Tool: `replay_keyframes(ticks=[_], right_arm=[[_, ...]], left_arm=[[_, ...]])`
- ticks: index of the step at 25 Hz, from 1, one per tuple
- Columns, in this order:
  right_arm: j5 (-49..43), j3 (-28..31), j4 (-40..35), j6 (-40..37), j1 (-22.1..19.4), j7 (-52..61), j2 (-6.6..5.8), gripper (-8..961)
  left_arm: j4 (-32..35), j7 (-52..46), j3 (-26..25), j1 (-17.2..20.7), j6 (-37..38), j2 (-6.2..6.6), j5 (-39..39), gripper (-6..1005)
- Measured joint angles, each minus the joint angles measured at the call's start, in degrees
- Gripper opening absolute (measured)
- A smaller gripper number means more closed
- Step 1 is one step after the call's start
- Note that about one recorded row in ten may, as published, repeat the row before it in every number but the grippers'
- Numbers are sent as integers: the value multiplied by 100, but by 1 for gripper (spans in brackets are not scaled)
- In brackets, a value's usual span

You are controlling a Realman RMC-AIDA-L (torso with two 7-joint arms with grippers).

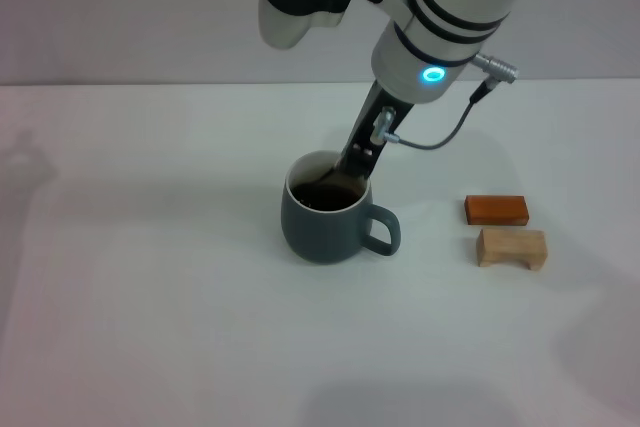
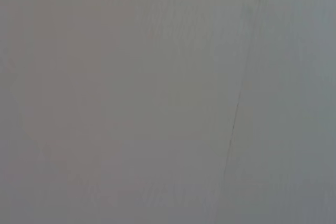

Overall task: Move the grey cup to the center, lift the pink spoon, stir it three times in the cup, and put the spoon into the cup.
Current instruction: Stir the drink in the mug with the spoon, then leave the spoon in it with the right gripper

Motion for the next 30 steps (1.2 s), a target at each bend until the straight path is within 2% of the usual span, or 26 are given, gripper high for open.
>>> replay_keyframes(ticks=[3, 7, 12, 30], right_arm=[[-281, 14, -34, -165, 0, 107, 1, 181], [-323, -2, -43, -15, 0, 117, 4, 183], [30, -92, -48, 208, 0, 11, 13, 185], [37, -238, -70, -185, -22, 284, -2, 192]], left_arm=[[0, 0, 0, -1, -2, 0, -9, -2], [0, 0, 0, -3, -2, 0, -9, -2], [0, 0, 0, -6, -6, 0, -9, -2], [0, 0, -2, 57, 45, 0, -5, -2]])
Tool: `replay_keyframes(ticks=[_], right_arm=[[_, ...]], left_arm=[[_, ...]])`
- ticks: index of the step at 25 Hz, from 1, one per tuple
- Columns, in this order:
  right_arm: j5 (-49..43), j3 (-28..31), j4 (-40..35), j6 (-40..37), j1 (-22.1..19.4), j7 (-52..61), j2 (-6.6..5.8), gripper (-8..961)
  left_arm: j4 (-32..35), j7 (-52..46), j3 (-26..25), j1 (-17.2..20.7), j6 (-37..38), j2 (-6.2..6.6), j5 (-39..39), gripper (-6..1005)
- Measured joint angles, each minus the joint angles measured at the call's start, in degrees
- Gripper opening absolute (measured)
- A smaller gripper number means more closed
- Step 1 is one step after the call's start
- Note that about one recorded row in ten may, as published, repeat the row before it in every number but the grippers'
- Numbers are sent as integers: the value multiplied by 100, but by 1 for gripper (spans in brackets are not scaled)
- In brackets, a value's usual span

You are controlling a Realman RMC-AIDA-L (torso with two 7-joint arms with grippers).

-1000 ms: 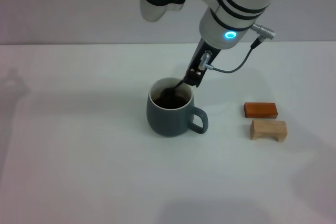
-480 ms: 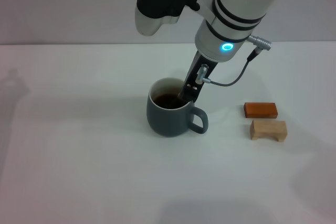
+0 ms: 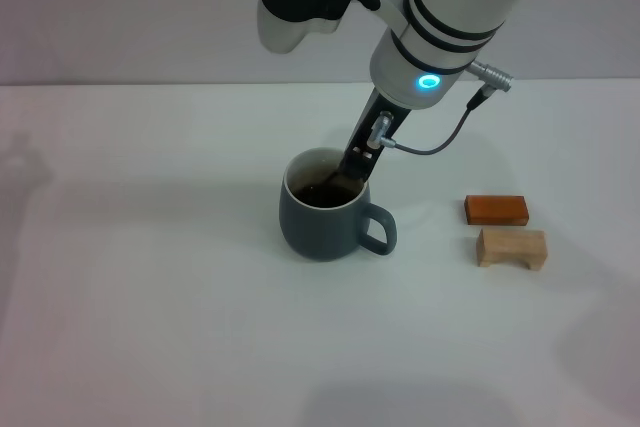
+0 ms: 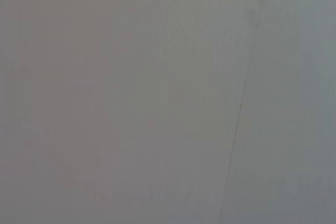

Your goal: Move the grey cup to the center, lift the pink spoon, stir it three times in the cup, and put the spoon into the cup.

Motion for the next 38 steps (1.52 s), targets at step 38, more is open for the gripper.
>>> replay_keyframes(ticks=[38], right_arm=[[-1, -1877, 2566, -10683, -6538, 335, 24, 291]], left_arm=[[3, 164, 72, 91, 279, 3, 16, -2]])
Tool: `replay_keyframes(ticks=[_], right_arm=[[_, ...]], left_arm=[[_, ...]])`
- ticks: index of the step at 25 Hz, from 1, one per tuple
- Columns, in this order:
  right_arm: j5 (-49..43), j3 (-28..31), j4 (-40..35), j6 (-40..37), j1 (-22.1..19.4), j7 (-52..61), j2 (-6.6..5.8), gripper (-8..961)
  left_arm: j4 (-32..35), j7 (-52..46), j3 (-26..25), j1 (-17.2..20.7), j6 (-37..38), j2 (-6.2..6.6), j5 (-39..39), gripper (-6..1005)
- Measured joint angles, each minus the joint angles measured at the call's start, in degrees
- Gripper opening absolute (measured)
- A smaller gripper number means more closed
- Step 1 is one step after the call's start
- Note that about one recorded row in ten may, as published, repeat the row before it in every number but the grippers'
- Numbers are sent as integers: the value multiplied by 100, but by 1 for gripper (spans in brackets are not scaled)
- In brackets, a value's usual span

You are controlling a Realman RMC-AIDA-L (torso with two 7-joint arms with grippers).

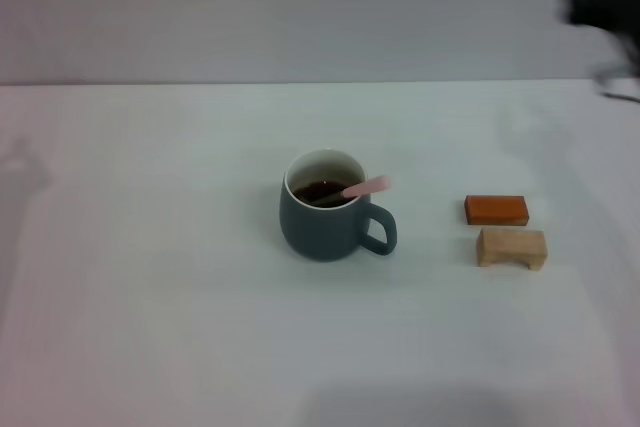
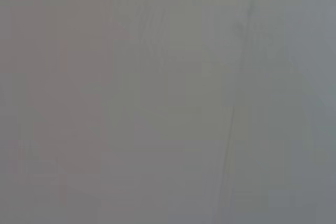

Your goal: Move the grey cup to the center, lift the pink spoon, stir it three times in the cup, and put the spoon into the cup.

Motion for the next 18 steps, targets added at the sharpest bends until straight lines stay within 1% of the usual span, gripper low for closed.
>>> replay_keyframes(ticks=[4, 5, 8, 10, 12, 14, 17, 18], right_arm=[[380, 62, -828, -1101, -401, 100, 0, 291], [514, 57, -1061, -1356, -461, 104, 2, 291], [952, -5, -1746, -2236, -602, 112, 19, 291], [1423, -51, -2072, -2733, -706, 117, 23, 291], [2044, -102, -2237, -3161, -843, 121, 13, 291], [2717, -108, -2596, -3997, -994, 114, 9, 291], [2844, -96, -2714, -4163, -987, 95, 12, 291], [3153, -84, -2906, -4414, -924, 70, 10, 291]], left_arm=[[-9, 187, 101, 46, 36, -11, 3, -2], [-63, 437, 171, 69, 40, -21, 7, -2], [-197, 1019, 175, 80, 57, -51, -23, -2], [-215, 1167, 148, 94, 62, -53, -39, -2], [-221, 1255, 113, 110, 65, -50, -48, -2], [-295, 1363, -383, 139, 66, -16, -62, -2], [-321, 1380, -525, 133, 64, -9, -63, -2], [-361, 1401, -739, 115, 54, -4, -63, -2]])
